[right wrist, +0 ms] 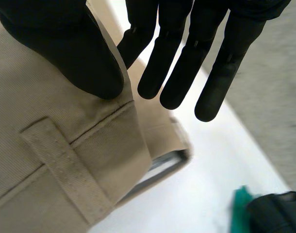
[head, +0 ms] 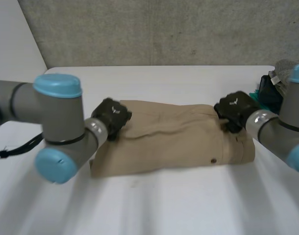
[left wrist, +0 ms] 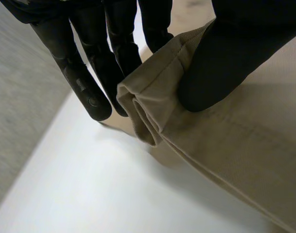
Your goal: Fold the laundry.
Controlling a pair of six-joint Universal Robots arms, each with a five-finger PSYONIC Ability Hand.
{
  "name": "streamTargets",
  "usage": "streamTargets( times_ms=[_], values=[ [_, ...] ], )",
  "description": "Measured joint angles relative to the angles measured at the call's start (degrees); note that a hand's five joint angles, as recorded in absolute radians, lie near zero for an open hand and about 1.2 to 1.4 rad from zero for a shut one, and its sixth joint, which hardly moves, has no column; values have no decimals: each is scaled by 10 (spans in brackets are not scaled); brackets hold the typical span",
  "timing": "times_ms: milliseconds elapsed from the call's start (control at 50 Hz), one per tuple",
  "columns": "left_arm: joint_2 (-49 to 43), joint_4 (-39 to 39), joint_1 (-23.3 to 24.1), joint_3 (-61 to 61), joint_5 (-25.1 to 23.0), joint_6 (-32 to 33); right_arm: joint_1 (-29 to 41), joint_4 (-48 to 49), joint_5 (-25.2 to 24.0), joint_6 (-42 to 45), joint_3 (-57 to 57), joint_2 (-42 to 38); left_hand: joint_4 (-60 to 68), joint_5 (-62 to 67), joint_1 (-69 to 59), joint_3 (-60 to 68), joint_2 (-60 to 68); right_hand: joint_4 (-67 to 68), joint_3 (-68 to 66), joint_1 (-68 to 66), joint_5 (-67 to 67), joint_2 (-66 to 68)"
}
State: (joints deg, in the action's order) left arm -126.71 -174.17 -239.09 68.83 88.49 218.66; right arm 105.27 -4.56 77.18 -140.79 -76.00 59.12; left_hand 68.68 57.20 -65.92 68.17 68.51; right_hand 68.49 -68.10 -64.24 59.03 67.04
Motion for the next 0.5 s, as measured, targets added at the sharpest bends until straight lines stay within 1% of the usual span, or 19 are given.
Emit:
streamTargets(
  times_ms=[60, 80, 100, 120, 160, 200, 220, 260, 300, 380, 400, 420, 440, 460, 480, 500],
  values=[
    [-57, -18, 6, -80, 6, 0, 9, 54, 26, -8, 34, -38, 0, 0, 0, 0, 0, 0, 0, 0, 1, 0],
    [-64, -19, 6, -90, 7, -1, 9, 59, 27, -8, 37, -41, 0, 0, 0, 0, 0, 0, 0, 0, 1, 0],
    [-93, -21, 8, -134, 14, -1, 12, 85, 36, -6, 52, -60, 0, 0, 0, 0, 0, 0, 0, 0, 1, 3],
    [-103, -22, 8, -148, 16, -1, 13, 91, 38, -5, 56, -64, 0, 0, 0, 0, 0, 0, 0, 0, 1, 4],
    [-154, -21, 9, -227, 35, -2, 17, 138, 52, 3, 82, -97, 0, 0, 0, 0, 0, 0, 0, 0, 1, 5],
    [-174, -21, 9, -257, 45, -3, 18, 159, 57, 7, 92, -111, 0, 0, 0, 0, 0, 0, 0, 0, 1, 5],
    [-202, -20, 8, -301, 58, -3, 19, 187, 65, 13, 106, -129, 0, 0, 0, 0, 0, 0, 0, 0, 1, 5],
    [-220, -20, 7, -331, 68, -4, 19, 208, 70, 17, 114, -142, 0, 0, 0, 0, 0, 1, 0, 0, 1, 5],
    [-255, -20, 4, -388, 85, -8, 19, 255, 79, 23, 130, -168, 0, 0, 0, 0, 0, 1, 0, 0, 1, 5],
    [-291, -22, 2, -446, 95, -17, 19, 319, 84, 26, 142, -196, -3, -2, 1, -4, -4, 1, 0, 0, 0, 5],
    [-297, -23, 2, -456, 95, -20, 19, 329, 84, 25, 143, -200, -75, -61, 66, -82, -84, -45, 46, 41, -37, -40],
    [-306, -24, 2, -469, 93, -25, 19, 350, 84, 24, 146, -209, -193, -178, 197, -188, -192, -146, 148, 155, -148, -145],
    [-310, -24, 2, -476, 90, -28, 19, 363, 84, 23, 147, -215, -269, -252, 284, -274, -280, -238, 240, 239, -231, -242],
    [-315, -25, 3, -483, 86, -33, 20, 378, 83, 21, 148, -222, -392, -376, 423, -394, -401, -339, 342, 345, -349, -348],
    [-316, -25, 4, -485, 84, -35, 20, 381, 83, 20, 148, -223, -416, -399, 448, -406, -424, -362, 365, 380, -374, -372],
    [-319, -26, 7, -492, 75, -43, 22, 400, 81, 17, 149, -231, -526, -504, 538, -520, -526, -497, 498, 484, -509, -501]
  ],
)
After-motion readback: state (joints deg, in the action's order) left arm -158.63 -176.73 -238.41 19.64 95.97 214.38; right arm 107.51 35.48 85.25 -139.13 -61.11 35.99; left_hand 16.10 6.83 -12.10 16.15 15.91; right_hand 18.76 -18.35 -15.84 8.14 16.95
